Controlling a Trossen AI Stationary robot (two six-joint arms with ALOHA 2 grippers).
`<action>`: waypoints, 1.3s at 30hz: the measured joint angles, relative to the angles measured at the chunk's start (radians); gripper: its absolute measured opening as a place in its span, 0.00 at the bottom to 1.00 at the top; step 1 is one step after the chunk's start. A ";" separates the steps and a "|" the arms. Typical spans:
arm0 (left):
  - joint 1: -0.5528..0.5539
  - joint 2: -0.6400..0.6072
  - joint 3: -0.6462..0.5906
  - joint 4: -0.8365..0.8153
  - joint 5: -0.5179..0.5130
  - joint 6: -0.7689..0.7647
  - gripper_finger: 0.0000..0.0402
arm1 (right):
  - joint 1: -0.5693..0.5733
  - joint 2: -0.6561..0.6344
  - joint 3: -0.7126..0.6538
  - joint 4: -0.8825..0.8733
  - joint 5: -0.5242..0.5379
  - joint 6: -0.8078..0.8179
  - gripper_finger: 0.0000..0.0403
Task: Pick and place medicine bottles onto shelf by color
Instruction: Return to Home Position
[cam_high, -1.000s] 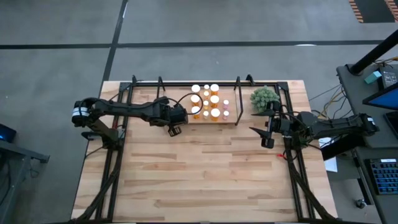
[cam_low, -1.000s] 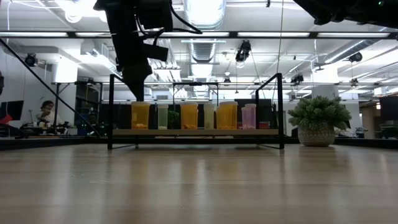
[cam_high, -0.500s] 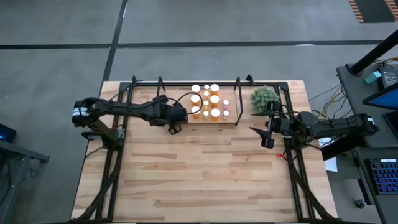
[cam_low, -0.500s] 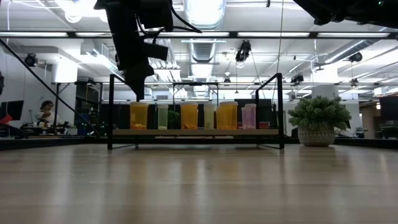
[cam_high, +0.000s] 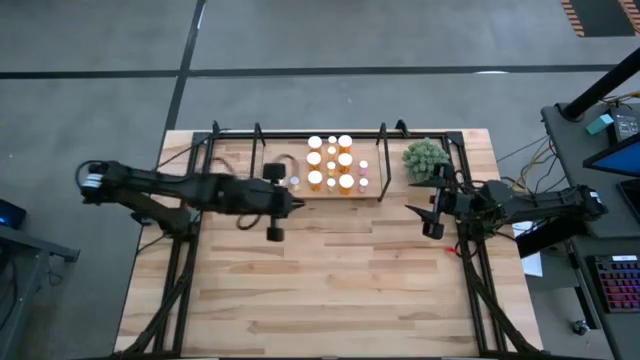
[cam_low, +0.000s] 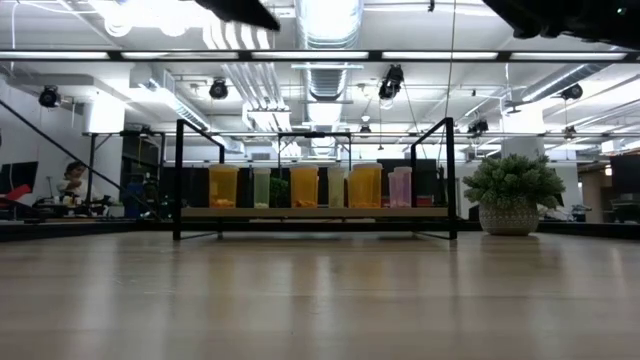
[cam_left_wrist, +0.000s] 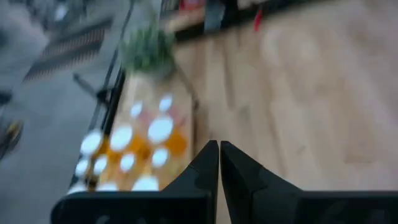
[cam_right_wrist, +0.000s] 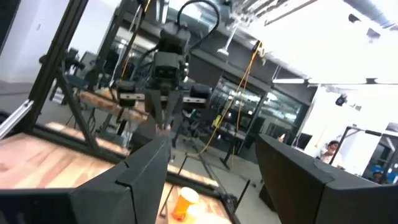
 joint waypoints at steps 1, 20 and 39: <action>-0.005 -0.040 -0.030 0.043 0.025 0.006 0.00 | 0.000 -0.018 -0.006 0.001 0.000 -0.001 0.57; -0.015 -0.725 -0.719 0.538 0.076 0.013 0.00 | 0.000 -0.290 -0.112 -0.066 -0.018 0.071 0.57; -0.009 -1.196 -0.980 0.611 0.046 0.056 0.00 | 0.000 -0.325 -0.184 -0.066 -0.007 0.007 0.55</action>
